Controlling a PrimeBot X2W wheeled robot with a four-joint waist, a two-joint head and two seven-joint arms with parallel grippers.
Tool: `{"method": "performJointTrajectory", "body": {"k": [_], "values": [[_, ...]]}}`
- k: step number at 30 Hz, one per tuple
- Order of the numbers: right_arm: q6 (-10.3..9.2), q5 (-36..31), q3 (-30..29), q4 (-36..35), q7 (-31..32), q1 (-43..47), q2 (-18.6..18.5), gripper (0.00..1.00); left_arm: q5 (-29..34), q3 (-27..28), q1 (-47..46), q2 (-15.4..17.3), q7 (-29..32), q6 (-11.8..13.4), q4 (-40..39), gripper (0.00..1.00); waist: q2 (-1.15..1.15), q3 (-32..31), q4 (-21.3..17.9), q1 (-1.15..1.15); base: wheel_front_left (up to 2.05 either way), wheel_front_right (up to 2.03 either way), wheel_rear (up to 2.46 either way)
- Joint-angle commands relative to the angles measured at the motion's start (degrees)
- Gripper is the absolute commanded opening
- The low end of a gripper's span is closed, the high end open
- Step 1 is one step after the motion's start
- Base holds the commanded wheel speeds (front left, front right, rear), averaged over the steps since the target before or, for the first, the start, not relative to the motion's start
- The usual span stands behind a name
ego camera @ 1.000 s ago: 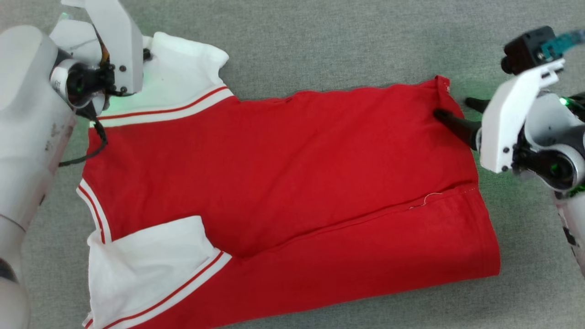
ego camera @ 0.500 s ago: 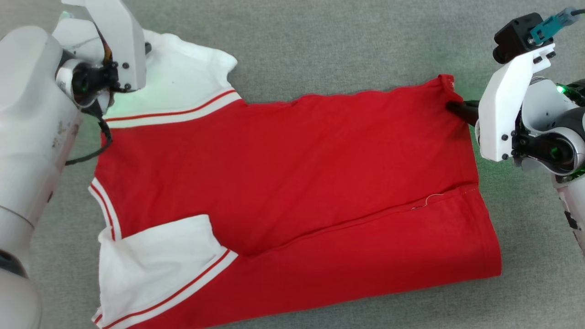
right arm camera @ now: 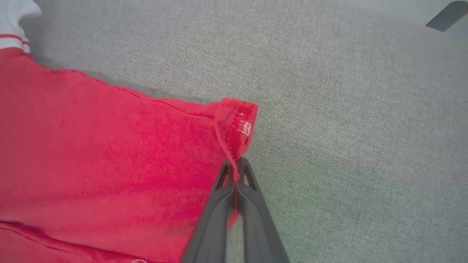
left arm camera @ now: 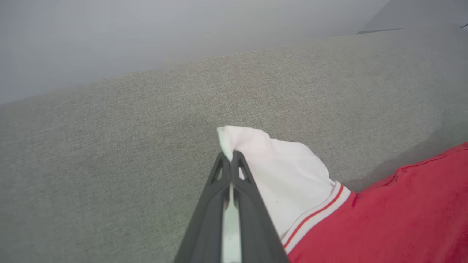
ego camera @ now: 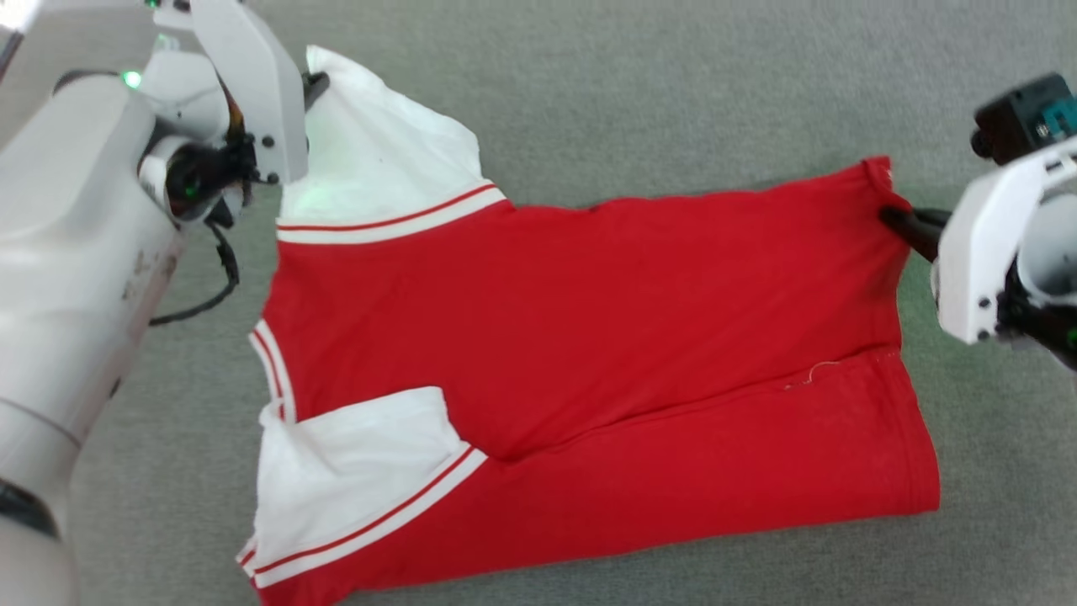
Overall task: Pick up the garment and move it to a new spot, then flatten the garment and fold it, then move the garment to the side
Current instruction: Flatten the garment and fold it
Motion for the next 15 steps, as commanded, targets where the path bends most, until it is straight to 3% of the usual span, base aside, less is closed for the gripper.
{"method": "performJointTrajectory", "body": {"k": [1,9,15], "values": [[-0.02,0.6,0.5,-0.6,-1.5,1.9,-1.1,0.00,-0.6,-0.2,1.6,0.9,-0.5,-0.1,-1.4,0.00,0.00,-2.5,1.9,0.00,0.00,0.00,0.00],[-0.02,1.8,1.4,-4.6,-7.7,10.0,-6.4,0.00,-1.5,-1.1,7.2,6.1,-2.3,0.2,-11.1,0.00,0.00,-5.9,4.0,0.00,0.00,0.00,0.00],[-0.02,2.9,0.5,-7.0,-10.3,17.0,-9.7,0.00,-2.0,-1.6,14.0,11.3,-2.0,5.1,-23.5,0.00,0.00,-8.0,5.5,0.00,0.00,0.00,0.00]]}}
